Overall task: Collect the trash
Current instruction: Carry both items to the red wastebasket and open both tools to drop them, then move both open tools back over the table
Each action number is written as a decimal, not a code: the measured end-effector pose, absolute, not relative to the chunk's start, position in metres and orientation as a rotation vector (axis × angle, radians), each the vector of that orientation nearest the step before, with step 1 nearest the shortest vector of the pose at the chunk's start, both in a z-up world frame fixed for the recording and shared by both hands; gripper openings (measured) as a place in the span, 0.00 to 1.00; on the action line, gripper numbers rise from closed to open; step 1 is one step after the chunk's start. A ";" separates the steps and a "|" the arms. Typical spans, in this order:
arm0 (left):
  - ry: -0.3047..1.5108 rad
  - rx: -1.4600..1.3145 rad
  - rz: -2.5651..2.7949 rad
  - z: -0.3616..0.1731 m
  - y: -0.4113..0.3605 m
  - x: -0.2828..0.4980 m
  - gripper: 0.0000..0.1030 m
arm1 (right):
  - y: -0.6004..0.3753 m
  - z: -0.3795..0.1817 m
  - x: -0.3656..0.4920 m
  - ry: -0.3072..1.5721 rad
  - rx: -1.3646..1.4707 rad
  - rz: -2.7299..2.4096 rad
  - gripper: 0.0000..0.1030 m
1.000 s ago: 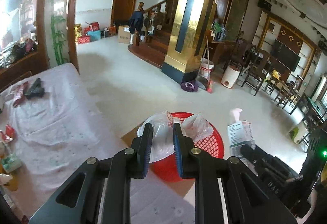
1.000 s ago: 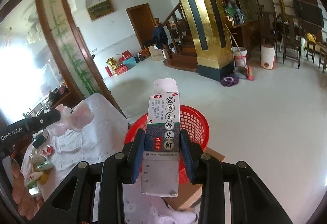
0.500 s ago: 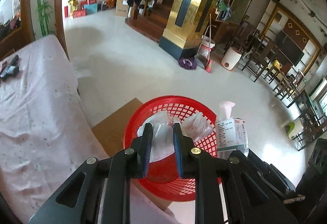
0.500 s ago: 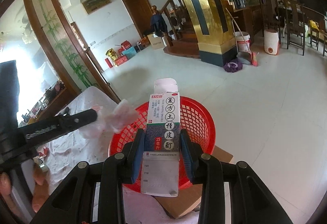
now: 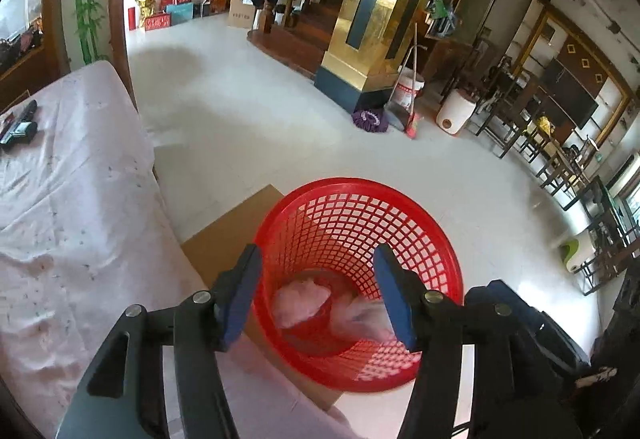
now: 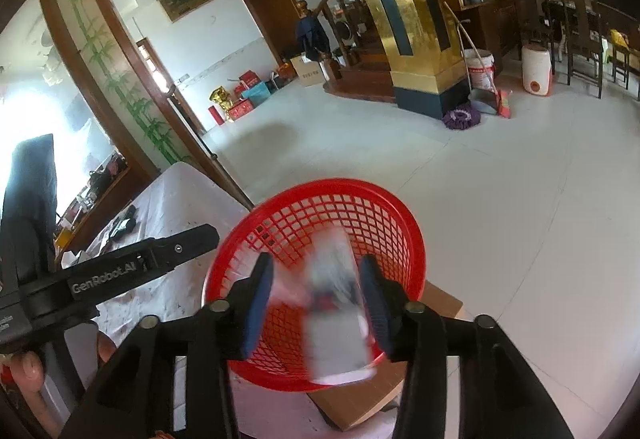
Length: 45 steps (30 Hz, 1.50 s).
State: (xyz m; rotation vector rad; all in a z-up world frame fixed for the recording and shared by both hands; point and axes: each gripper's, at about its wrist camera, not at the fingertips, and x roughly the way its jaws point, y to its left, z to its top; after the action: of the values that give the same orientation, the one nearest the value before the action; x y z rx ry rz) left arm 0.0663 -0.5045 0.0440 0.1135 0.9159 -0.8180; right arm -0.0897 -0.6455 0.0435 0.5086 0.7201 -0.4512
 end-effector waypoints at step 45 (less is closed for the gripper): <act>0.613 -0.093 -0.015 0.107 -0.005 -0.049 0.87 | -0.257 0.090 -0.045 0.722 0.135 0.134 0.85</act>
State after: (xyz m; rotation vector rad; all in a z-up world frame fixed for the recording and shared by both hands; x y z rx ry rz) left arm -0.0492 -0.0051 0.1067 -0.0933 0.6131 -0.0151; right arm -0.0449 -0.2567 0.0897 0.1354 0.7216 0.1337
